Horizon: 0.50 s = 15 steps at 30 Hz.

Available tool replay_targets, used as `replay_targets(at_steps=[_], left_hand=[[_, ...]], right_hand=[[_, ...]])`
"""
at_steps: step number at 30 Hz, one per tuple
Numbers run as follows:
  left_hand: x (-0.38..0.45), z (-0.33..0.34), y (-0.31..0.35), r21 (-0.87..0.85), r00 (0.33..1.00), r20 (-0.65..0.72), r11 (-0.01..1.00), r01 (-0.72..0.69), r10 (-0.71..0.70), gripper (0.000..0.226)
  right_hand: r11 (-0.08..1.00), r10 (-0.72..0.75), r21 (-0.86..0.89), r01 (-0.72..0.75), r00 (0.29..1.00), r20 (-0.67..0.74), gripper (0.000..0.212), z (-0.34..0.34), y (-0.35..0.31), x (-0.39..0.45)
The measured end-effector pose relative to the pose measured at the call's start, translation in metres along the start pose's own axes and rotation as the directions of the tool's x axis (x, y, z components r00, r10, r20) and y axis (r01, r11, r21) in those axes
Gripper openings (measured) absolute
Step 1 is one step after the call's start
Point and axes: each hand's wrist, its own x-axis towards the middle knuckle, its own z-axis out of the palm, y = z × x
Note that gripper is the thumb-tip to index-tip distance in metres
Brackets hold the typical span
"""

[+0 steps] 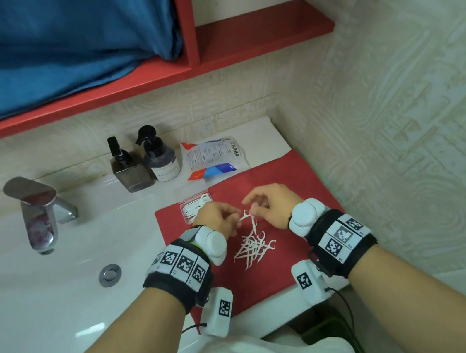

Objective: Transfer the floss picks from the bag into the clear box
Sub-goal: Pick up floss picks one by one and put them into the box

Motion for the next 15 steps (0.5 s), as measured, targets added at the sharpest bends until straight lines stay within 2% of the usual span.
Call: replay_targets(at_steps=[4,10,15], left_hand=[[-0.002,0.005,0.004,-0.008,1.0,-0.024,1.0,0.004,-0.005,0.016],[-0.005,0.001,0.005,-0.072,0.999,-0.036,0.997,0.011,-0.013,0.025],[-0.013,-0.001,0.008,-0.184,0.998,0.059,0.983,0.005,0.005,0.028]], right_hand=[[1.0,0.014,0.027,-0.013,1.0,-0.027,0.021,-0.002,-0.002,-0.006],[0.997,-0.064,0.05,0.067,0.996,-0.07,0.033,-0.002,-0.008,-0.011],[0.983,-0.128,0.124,0.138,0.988,-0.091,0.008,-0.001,-0.016,-0.018]])
